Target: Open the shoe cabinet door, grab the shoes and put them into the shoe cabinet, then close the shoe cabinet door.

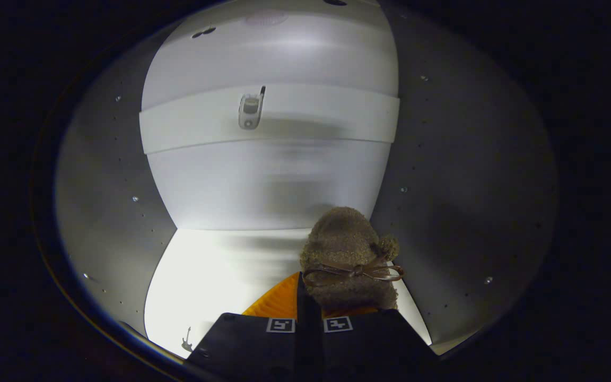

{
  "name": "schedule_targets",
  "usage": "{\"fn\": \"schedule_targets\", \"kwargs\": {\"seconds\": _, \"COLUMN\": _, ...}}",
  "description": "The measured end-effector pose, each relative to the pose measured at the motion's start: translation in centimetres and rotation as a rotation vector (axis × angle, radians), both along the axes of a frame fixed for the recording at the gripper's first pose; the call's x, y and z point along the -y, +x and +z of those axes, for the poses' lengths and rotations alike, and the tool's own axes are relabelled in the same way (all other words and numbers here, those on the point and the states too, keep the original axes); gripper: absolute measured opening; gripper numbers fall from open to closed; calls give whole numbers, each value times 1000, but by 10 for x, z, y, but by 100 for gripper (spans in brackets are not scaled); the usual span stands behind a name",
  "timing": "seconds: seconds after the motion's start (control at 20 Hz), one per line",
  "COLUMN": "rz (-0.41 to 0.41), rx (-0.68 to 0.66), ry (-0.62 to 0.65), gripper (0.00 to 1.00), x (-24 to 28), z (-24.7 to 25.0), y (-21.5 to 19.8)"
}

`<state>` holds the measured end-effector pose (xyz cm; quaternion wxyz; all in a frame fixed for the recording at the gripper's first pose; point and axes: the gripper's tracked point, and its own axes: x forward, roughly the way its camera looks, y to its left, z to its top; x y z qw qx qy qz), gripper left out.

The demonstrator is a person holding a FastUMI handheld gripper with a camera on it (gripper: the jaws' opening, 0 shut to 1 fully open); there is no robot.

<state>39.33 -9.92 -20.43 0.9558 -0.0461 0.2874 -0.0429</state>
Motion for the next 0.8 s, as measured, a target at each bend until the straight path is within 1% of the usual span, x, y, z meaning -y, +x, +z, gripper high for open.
{"fn": "schedule_targets", "kwargs": {"seconds": 0.15, "rz": 23, "rx": -27, "ry": -8, "gripper": 5, "x": -8, "z": -15, "y": 7}}
{"fn": "schedule_targets", "kwargs": {"seconds": 0.35, "rz": 10, "rx": -31, "ry": -38, "gripper": 5, "x": -5, "z": -17, "y": 6}}
{"fn": "schedule_targets", "kwargs": {"seconds": 0.4, "rz": 9, "rx": -37, "ry": -46, "gripper": 5, "x": -4, "z": -18, "y": 5}}
{"fn": "schedule_targets", "kwargs": {"seconds": 0.45, "rz": 9, "rx": -38, "ry": -52, "gripper": 8, "x": -4, "z": -17, "y": 3}}
{"fn": "schedule_targets", "kwargs": {"seconds": 0.5, "rz": -3, "rx": -51, "ry": -69, "gripper": 8, "x": -1, "z": -20, "y": 1}}
{"fn": "schedule_targets", "kwargs": {"seconds": 0.55, "rz": -4, "rx": -71, "ry": -77, "gripper": 16, "x": 0, "z": -23, "y": -5}}
{"fn": "schedule_targets", "kwargs": {"seconds": 0.6, "rz": 4, "rx": -62, "ry": -76, "gripper": 24, "x": -2, "z": -24, "y": -6}}
{"fn": "schedule_targets", "kwargs": {"seconds": 0.65, "rz": 8, "rx": -56, "ry": -67, "gripper": 24, "x": -4, "z": -23, "y": -8}}
{"fn": "schedule_targets", "kwargs": {"seconds": 0.8, "rz": 21, "rx": -45, "ry": -70, "gripper": 57, "x": -8, "z": -13, "y": -25}}
